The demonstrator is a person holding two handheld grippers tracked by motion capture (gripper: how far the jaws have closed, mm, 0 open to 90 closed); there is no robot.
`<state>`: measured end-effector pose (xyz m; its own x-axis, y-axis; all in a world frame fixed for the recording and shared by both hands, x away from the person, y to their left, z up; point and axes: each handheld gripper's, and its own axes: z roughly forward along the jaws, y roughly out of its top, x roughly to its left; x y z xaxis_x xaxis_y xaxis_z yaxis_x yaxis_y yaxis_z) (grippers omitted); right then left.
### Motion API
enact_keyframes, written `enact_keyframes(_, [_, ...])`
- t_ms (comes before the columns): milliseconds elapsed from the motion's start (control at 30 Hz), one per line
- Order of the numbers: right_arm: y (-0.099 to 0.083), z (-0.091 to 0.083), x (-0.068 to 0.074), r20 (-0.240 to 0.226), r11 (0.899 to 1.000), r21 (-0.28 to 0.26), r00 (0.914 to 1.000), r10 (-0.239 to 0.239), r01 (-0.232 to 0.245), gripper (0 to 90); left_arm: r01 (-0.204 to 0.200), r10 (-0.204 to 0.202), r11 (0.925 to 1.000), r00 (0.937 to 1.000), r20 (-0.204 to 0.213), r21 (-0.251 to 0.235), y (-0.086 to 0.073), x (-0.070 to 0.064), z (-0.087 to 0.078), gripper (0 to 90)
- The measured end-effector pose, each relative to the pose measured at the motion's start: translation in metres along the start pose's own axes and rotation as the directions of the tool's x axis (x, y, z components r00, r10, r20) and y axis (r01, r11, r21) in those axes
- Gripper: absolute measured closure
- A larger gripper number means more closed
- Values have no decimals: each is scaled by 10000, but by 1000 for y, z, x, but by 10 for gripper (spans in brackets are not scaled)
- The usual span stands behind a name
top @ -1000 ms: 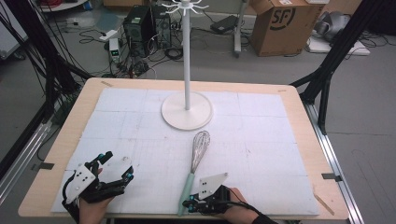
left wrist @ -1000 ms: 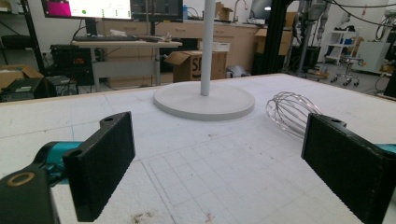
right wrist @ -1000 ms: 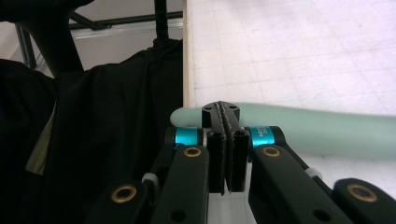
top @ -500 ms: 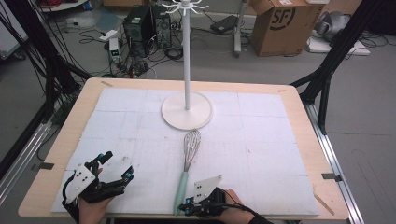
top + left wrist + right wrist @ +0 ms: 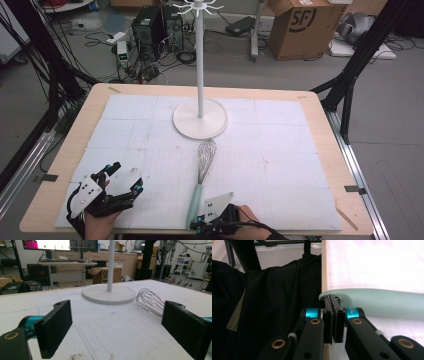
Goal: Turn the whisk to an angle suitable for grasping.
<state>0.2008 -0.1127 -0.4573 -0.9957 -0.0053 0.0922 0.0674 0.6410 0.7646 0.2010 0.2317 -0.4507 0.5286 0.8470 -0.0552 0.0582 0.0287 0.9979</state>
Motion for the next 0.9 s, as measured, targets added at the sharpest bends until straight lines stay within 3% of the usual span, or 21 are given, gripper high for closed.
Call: enact_keyframes(900, [18, 18, -6, -75, 9996, -129, 9997, -235, 234, 894, -17, 16, 10000, 10000, -57, -32, 1, 1, -1, 104])
